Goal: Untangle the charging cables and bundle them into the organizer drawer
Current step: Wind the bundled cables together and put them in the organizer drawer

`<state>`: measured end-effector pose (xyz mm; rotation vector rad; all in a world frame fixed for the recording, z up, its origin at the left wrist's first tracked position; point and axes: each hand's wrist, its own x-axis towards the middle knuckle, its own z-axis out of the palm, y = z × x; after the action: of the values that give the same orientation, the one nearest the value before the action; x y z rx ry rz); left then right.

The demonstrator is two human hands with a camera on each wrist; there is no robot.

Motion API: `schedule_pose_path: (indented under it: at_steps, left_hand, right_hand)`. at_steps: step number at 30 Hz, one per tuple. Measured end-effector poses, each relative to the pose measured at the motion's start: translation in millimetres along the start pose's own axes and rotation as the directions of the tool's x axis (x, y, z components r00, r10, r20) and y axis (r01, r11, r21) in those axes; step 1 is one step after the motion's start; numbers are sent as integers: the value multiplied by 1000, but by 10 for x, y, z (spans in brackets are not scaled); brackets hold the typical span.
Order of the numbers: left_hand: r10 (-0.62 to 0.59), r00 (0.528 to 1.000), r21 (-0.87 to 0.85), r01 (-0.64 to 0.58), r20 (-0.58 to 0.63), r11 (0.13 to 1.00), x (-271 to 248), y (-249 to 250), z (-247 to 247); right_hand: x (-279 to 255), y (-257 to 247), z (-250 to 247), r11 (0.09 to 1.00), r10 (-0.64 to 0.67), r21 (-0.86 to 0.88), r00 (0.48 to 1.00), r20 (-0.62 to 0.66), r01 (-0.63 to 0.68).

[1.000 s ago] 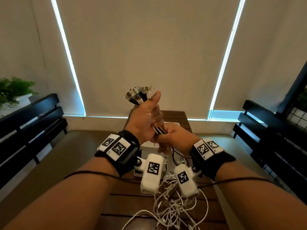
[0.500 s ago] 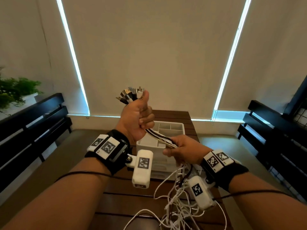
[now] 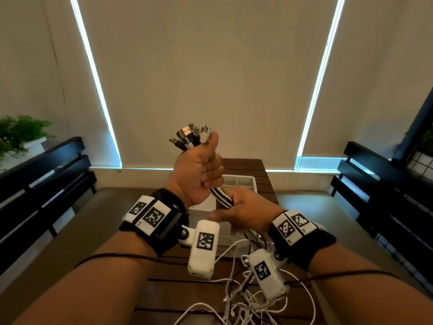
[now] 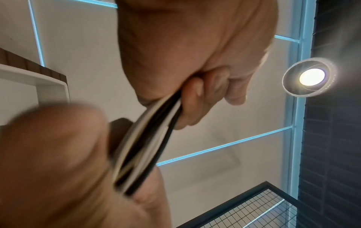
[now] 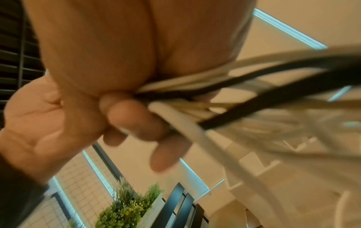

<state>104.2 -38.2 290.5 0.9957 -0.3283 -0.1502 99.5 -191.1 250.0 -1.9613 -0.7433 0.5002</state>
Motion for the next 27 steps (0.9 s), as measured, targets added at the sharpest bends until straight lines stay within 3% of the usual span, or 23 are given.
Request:
schedule_pose_path:
  at_steps: [4,8,11,15,22,27]
  left_hand:
    - [-19,1000,-3,19,-16,1000,-25,49,-45]
    - [-58,996,-6,58,-73,998,-44,95,-91]
    - [-96,982,96,112,-160,989,-74,29,-73]
    - [-70,967,230,128,-245,965,-106,-82,-46]
    - [9,963,409,107,-271,906,-136,-145,32]
    - [-96,983,413,153,-154,898,-159,-166,73]
  right_hand:
    - [-108,110,-158,997,76,-1,983,170,-77]
    - [-191,174,-258,983,136,-135,986,92,-123]
    - [-143,115,-285,864,43,-501,998,-39,-57]
    - [-101,33,-334,680,-33,-733,998,-59,-21]
    - [-88,-121,-318,453,-108,-884,991,73,115]
    - [-79,-321,-407,381,-94,-920,994,59,91]
